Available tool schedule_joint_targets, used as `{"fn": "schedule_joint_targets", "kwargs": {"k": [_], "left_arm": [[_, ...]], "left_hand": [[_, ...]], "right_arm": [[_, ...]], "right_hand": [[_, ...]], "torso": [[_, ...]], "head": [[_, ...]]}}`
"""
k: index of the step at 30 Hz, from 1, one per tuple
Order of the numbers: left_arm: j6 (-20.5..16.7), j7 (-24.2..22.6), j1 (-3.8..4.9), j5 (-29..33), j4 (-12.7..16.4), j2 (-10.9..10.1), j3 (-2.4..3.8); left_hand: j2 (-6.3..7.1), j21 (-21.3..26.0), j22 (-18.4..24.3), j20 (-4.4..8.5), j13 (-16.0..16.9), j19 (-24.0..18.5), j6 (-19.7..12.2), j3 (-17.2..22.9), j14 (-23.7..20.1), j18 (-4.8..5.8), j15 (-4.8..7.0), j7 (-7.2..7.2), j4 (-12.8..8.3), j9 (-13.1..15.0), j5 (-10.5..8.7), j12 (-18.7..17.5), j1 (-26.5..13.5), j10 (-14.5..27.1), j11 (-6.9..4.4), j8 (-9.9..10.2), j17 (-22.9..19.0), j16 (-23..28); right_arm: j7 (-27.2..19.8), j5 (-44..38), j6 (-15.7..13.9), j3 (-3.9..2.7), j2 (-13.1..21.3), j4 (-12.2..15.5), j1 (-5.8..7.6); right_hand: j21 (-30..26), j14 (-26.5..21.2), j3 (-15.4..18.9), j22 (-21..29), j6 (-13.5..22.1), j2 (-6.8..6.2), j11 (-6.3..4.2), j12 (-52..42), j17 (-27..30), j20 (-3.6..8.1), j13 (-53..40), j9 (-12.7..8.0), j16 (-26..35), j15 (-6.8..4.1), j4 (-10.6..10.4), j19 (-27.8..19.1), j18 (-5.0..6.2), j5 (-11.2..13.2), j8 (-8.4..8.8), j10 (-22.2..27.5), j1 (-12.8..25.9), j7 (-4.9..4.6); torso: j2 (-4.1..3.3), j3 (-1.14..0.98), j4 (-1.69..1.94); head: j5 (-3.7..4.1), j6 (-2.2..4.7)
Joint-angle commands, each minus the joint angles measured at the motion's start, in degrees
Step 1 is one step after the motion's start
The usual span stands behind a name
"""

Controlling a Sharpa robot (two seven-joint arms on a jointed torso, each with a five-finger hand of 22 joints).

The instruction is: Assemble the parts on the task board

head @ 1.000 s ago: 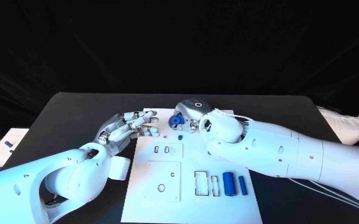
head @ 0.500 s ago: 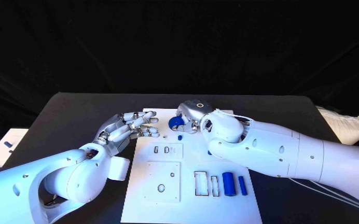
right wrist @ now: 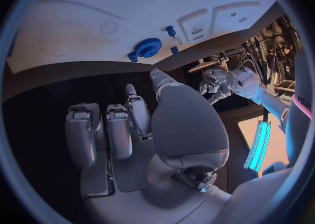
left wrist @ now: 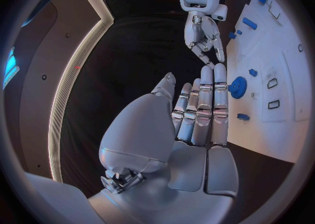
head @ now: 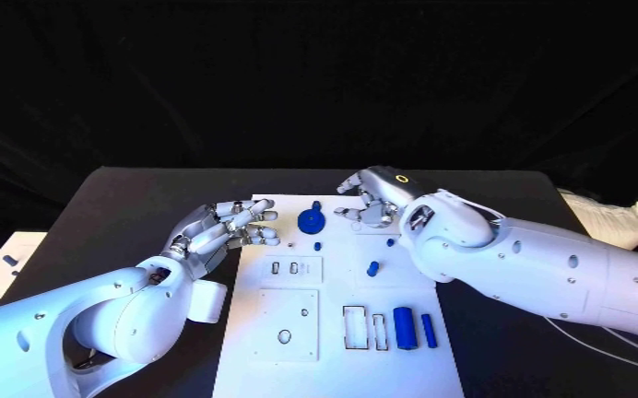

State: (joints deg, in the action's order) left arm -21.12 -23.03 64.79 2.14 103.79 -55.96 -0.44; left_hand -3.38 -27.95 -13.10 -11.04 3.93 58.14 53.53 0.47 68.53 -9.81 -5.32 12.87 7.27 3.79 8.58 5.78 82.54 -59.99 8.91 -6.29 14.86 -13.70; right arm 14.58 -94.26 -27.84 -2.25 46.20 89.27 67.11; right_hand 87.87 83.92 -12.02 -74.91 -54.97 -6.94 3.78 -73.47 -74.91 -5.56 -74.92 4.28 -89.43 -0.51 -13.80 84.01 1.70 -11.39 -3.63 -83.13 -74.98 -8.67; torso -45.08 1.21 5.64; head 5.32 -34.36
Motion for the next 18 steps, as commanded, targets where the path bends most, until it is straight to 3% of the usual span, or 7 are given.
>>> {"fn": "schedule_joint_targets", "kwargs": {"k": [1, 6, 11, 14, 18], "left_arm": [[1.15, -0.34, 0.07, 0.06, 0.3, -0.22, 0.04], [1.25, -0.41, 0.07, 0.06, 0.22, -0.37, 0.04], [1.4, -0.46, 0.07, 0.06, -0.12, -0.39, 0.03], [1.46, -0.47, 0.06, 0.06, -0.43, -0.38, 0.03], [1.51, -0.49, 0.06, 0.06, -0.74, -0.37, 0.03]], "left_hand": [[0.09, -0.33, -0.08, 0.1, -0.08, -0.33, 0.25, -0.09, 0.22, -0.47, 0.13, 0.06, -0.36, -0.06, -0.31, -0.24, 0.34, -0.25, 0.24, 0.24, 0.09, 0.38], [0.09, -0.34, -0.09, 0.1, -0.08, -0.35, 0.25, -0.09, 0.21, -0.47, 0.13, 0.05, -0.37, -0.05, -0.32, -0.25, 0.33, -0.26, 0.24, 0.25, 0.11, 0.38], [0.09, -0.34, -0.09, 0.1, -0.08, -0.35, 0.25, -0.09, 0.21, -0.47, 0.13, 0.05, -0.37, -0.05, -0.32, -0.25, 0.33, -0.26, 0.24, 0.25, 0.11, 0.38], [0.09, -0.34, -0.09, 0.1, -0.08, -0.35, 0.25, -0.09, 0.21, -0.47, 0.13, 0.05, -0.37, -0.05, -0.32, -0.25, 0.33, -0.26, 0.24, 0.25, 0.11, 0.38], [0.09, -0.34, -0.09, 0.1, -0.08, -0.35, 0.25, -0.09, 0.21, -0.47, 0.13, 0.05, -0.37, -0.05, -0.32, -0.25, 0.33, -0.26, 0.24, 0.25, 0.11, 0.38]], "right_arm": [[-14.59, 19.8, 0.92, -0.13, 3.85, 0.58, 0.34], [-19.93, 27.57, 4.05, -0.22, 9.03, 0.1, 0.04], [-21.55, 28.52, 4.78, -0.24, 12.17, -0.25, -1.08], [-21.84, 28.12, 4.96, -0.25, 13.18, -0.7, -1.71], [-21.93, 27.32, 5.13, -0.25, 13.62, -1.45, -2.57]], "right_hand": [[-0.4, 5.76, -0.77, -9.64, 0.24, -0.33, -0.03, 0.58, -13.76, -0.25, -3.68, -0.09, 0.11, 0.13, 2.9, 2.71, -0.47, 0.05, -0.02, 0.68, -3.73, -0.25], [-0.53, 5.84, -0.42, -9.39, -0.14, -1.05, -0.04, 0.52, -14.11, -0.25, -3.77, -0.03, -0.06, 0.16, 5.0, 2.55, -0.42, -0.1, -0.14, 0.67, -5.52, -0.24], [-0.5, 5.87, 0.15, -9.48, 0.22, -1.44, 0.02, 0.62, -14.23, -0.26, -3.72, -0.11, -0.12, 0.19, 5.46, 2.6, -0.43, -0.6, 0.02, 0.68, -5.53, -0.31], [-0.48, 5.89, 0.42, -9.53, 0.41, -1.52, 0.05, 0.64, -14.3, -0.28, -3.71, -0.15, -0.16, 0.21, 5.51, 2.63, -0.45, -0.77, 0.06, 0.68, -5.38, -0.33], [-0.49, 5.89, 0.51, -9.5, 0.45, -1.54, 0.06, 0.64, -14.31, -0.28, -3.71, -0.16, -0.16, 0.22, 5.52, 2.61, -0.44, -0.83, 0.06, 0.67, -5.32, -0.34]], "torso": [[0.09, -0.09, -0.87], [0.11, -0.46, -1.64], [0.13, -0.79, -2.09], [0.14, -0.98, -2.23], [0.07, -0.94, -2.09]], "head": [[0.07, 0.3], [-0.08, 0.65], [-0.08, 0.7], [-0.01, 0.56], [0.05, 0.49]]}}
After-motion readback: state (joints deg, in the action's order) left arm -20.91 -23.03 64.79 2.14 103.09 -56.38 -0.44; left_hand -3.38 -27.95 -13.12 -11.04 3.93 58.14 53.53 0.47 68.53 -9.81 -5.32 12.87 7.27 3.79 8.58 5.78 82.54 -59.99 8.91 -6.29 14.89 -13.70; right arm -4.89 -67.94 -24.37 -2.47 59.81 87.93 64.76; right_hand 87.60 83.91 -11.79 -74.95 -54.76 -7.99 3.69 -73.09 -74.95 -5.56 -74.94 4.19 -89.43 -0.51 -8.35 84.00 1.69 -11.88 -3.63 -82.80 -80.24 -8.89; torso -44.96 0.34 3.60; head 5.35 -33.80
